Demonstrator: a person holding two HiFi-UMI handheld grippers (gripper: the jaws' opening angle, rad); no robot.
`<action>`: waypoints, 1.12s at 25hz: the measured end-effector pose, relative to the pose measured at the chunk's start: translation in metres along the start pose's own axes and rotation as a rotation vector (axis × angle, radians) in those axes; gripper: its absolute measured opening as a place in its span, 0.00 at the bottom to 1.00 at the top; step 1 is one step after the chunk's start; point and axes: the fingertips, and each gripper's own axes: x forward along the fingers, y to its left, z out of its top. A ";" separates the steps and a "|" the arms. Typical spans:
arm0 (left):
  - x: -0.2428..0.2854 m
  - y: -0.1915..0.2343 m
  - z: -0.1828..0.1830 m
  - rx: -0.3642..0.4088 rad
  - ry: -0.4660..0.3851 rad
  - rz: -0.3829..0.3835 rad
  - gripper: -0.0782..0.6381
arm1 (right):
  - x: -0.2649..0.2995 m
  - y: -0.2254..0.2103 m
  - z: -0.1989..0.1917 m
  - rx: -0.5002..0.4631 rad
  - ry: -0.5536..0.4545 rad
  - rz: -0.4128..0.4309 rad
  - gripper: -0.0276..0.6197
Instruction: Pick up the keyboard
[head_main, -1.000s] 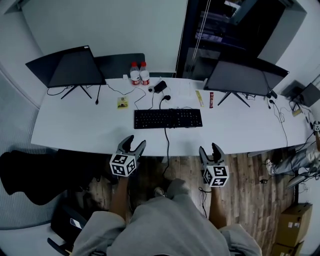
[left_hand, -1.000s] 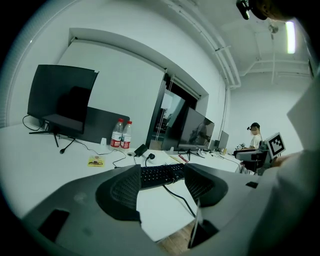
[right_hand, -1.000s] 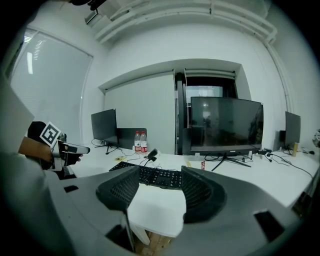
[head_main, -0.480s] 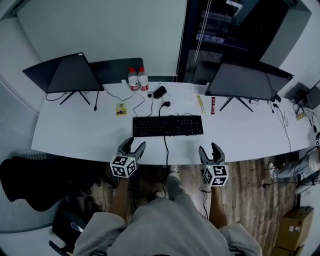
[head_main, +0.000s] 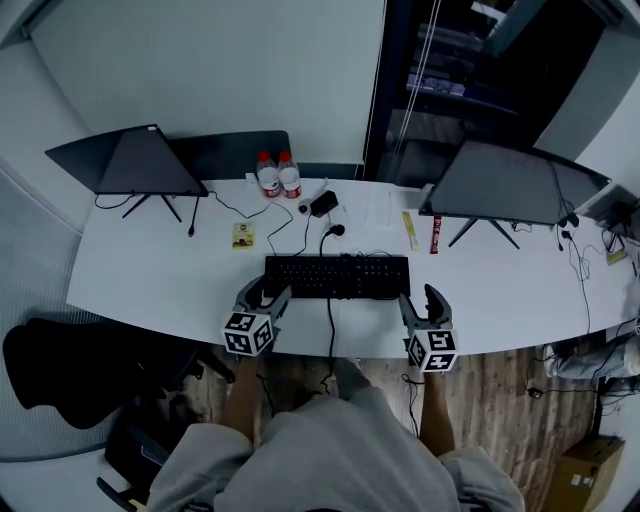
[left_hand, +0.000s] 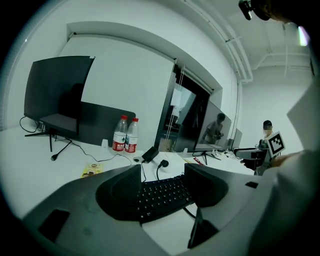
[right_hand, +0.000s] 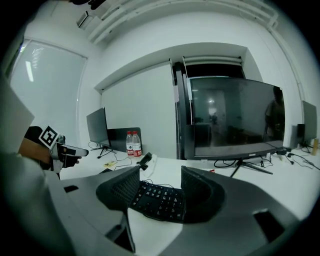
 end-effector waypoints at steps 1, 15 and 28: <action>0.004 0.002 0.001 -0.003 0.005 0.008 0.49 | 0.006 -0.002 0.002 0.000 0.002 0.008 0.42; 0.054 0.026 0.001 -0.049 0.081 0.131 0.49 | 0.077 -0.051 0.002 0.041 0.071 0.087 0.42; 0.069 0.049 -0.028 -0.083 0.188 0.237 0.49 | 0.119 -0.054 -0.037 0.097 0.190 0.180 0.42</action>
